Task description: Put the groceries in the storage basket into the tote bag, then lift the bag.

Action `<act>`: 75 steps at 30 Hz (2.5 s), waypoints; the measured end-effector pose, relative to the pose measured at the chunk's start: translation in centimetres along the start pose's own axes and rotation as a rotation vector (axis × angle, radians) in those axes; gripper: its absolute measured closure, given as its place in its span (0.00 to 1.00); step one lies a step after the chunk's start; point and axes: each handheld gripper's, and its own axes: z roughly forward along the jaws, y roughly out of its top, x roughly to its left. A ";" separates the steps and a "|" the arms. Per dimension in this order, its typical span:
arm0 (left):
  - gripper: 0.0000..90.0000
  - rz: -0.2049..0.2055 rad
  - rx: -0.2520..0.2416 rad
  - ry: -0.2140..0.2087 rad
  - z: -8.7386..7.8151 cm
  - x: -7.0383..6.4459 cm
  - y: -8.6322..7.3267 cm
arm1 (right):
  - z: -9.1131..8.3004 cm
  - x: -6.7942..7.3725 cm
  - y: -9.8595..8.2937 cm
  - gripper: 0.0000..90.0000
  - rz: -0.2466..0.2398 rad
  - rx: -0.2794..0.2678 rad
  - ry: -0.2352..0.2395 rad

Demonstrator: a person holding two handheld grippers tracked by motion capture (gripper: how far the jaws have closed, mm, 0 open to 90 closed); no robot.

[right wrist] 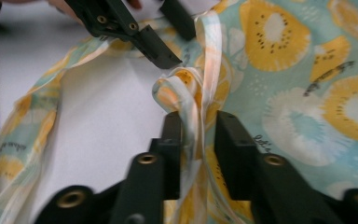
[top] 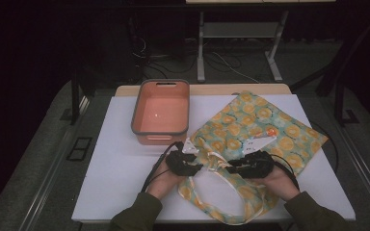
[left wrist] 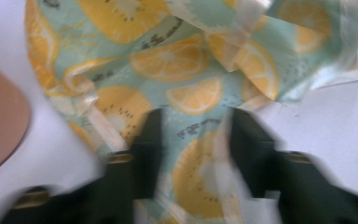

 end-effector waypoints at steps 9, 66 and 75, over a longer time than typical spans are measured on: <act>0.99 -0.053 -0.056 -0.018 -0.8 0.4 0.2 | -3.8 2.3 -0.8 0.52 -0.012 -0.081 -0.019; 0.99 -0.064 -0.537 -0.082 -10.7 0.3 7.4 | -11.4 0.0 4.3 1.00 -0.096 -0.356 -0.266; 0.99 -0.125 -0.495 -0.057 -7.7 2.3 8.0 | -10.1 -3.1 2.9 0.99 -0.024 -0.305 -0.297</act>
